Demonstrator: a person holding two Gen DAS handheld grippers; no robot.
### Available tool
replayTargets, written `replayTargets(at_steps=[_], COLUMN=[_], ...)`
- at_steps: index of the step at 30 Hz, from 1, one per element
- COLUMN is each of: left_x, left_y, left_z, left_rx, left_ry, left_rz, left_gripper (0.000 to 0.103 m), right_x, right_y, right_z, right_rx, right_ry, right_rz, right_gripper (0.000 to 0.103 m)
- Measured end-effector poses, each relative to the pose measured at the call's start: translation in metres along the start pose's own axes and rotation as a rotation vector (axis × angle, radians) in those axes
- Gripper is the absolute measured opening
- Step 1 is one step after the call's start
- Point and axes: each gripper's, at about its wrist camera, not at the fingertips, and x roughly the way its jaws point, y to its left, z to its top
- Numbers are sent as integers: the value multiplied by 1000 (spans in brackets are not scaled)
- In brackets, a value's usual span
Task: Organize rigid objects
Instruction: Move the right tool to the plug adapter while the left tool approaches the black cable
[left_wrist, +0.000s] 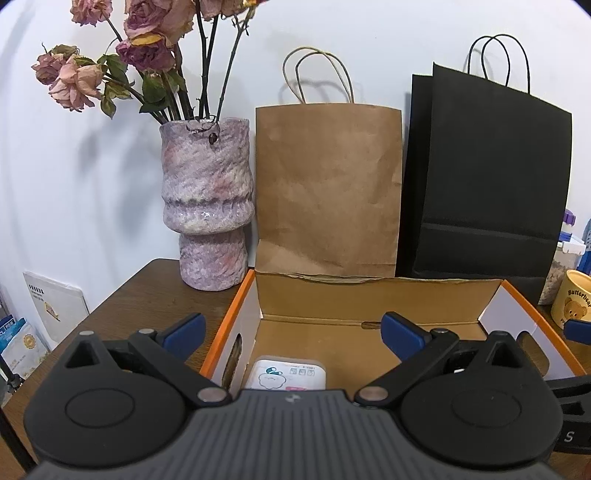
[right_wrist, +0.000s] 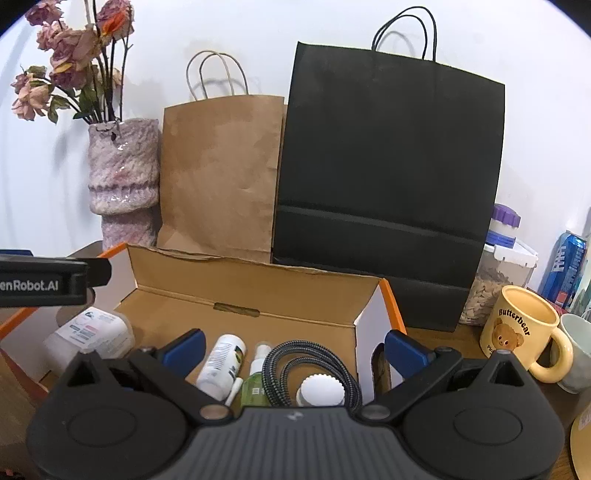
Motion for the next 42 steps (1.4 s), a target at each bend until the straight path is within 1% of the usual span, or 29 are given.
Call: replayTargets(at_steps=[11, 23, 35, 38, 42], left_x=[-30, -76, -114, -121, -128], left_y=[10, 31, 55, 58, 62], left_z=[-5, -23, -48, -57, -72], left_rx=[2, -13, -13, -4, 15], left_ry=[-13, -14, 10, 23, 48], left_rz=[-21, -21, -19, -17, -16], left_gripper=[103, 103, 103, 103, 103], right_x=[-31, -80, -122, -130, -136], right_y=[10, 25, 47, 54, 60], right_z=[-3, -26, -59, -67, -79], right_rx=[-24, -72, -83, -86, -76], right_ry=[-37, -47, -13, 3, 42], right_rz=[31, 46, 83, 89, 77], right_gripper=[103, 103, 103, 103, 103])
